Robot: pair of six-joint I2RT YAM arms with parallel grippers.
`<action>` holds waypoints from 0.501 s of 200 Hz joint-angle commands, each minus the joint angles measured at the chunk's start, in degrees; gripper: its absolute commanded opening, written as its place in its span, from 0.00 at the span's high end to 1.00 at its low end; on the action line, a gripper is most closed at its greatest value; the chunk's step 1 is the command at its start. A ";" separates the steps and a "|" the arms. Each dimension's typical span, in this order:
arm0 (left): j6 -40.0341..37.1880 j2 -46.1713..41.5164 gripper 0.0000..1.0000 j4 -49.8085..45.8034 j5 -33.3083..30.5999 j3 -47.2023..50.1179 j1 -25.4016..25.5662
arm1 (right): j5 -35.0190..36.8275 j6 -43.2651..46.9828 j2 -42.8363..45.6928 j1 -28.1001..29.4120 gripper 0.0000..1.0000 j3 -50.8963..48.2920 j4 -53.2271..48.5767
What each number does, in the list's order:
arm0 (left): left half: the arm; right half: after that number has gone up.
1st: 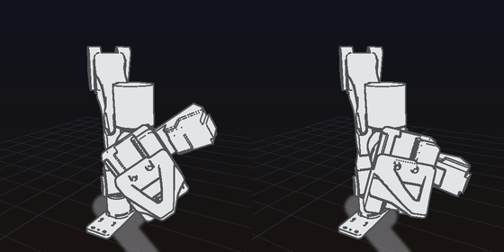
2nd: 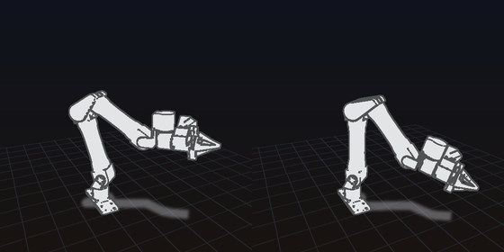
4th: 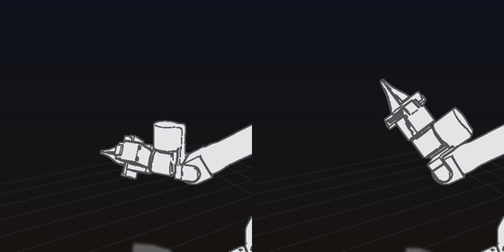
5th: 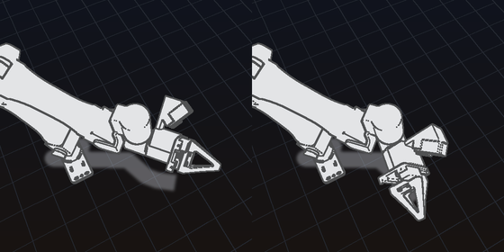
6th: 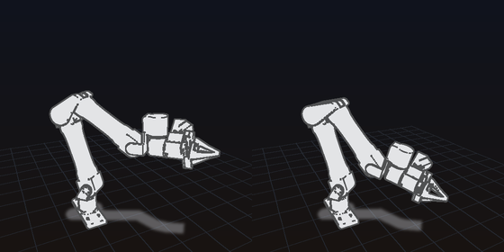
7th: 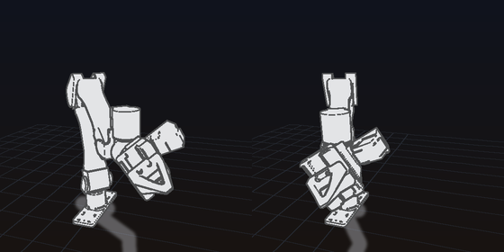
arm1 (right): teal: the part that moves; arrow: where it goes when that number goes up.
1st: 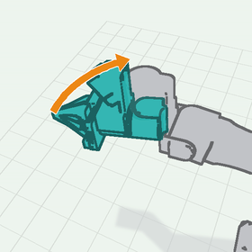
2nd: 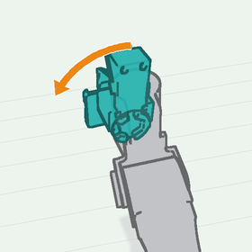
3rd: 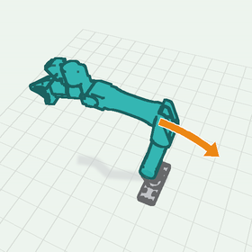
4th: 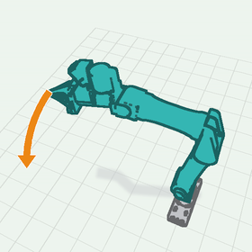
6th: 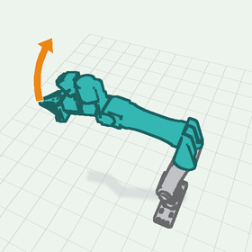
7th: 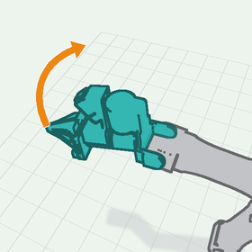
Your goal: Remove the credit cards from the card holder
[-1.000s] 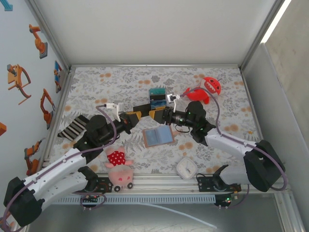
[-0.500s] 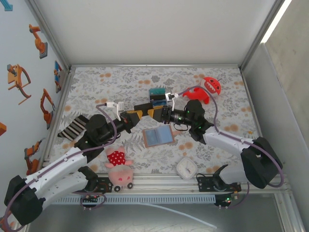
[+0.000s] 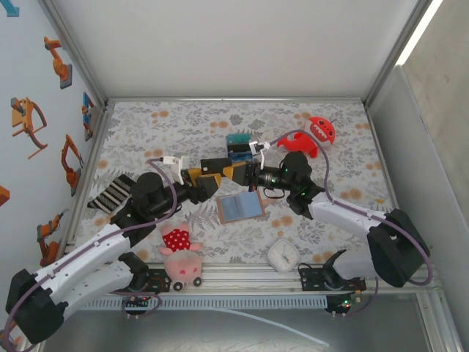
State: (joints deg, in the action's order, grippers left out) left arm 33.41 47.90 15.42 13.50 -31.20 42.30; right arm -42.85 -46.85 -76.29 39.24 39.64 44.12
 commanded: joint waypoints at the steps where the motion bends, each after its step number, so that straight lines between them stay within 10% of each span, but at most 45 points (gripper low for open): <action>1: -4.23 -2.95 0.01 -7.97 -4.65 -4.16 0.08 | -0.03 3.07 1.59 0.22 1.00 1.38 -2.79; 100: -21.56 -5.45 0.03 -31.05 -12.50 -16.17 0.11 | 7.20 19.51 11.17 0.20 1.00 5.80 -34.45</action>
State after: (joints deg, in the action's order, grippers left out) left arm 18.59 41.74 -8.10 3.49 -43.09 42.33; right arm -37.76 -32.34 -67.37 39.24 43.35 16.82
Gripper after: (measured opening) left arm 0.970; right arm 0.038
